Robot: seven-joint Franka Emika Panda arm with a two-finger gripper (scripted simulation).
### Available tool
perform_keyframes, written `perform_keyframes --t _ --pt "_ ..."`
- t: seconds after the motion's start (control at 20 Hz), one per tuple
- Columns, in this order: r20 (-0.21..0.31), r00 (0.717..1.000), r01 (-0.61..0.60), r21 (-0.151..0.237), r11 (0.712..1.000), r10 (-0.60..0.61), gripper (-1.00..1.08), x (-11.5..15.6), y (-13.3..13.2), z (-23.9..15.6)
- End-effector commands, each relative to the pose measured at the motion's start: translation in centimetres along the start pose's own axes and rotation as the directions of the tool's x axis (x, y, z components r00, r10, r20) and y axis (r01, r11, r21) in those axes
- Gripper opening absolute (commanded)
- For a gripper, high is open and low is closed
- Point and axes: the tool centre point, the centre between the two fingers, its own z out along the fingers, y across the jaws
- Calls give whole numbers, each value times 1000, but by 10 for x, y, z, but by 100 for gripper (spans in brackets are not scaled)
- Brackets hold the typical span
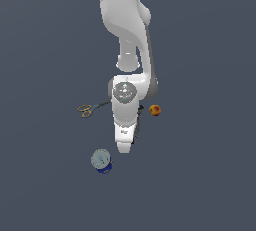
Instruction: Pick up a designated object from a clutter of objects.
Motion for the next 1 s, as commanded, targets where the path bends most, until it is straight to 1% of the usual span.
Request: perform_keyframes --t 0.0,0.3,0.35,0.95 --pt "0 1000 1 0 1000 -1 100 0 0 12" --pt "0 1000 1 0 1000 -1 100 0 1 22" --pt "0 1000 1 0 1000 -1 -100 0 1 22" --pt "0 1000 2 -1 1000 -2 -100 0 1 20"
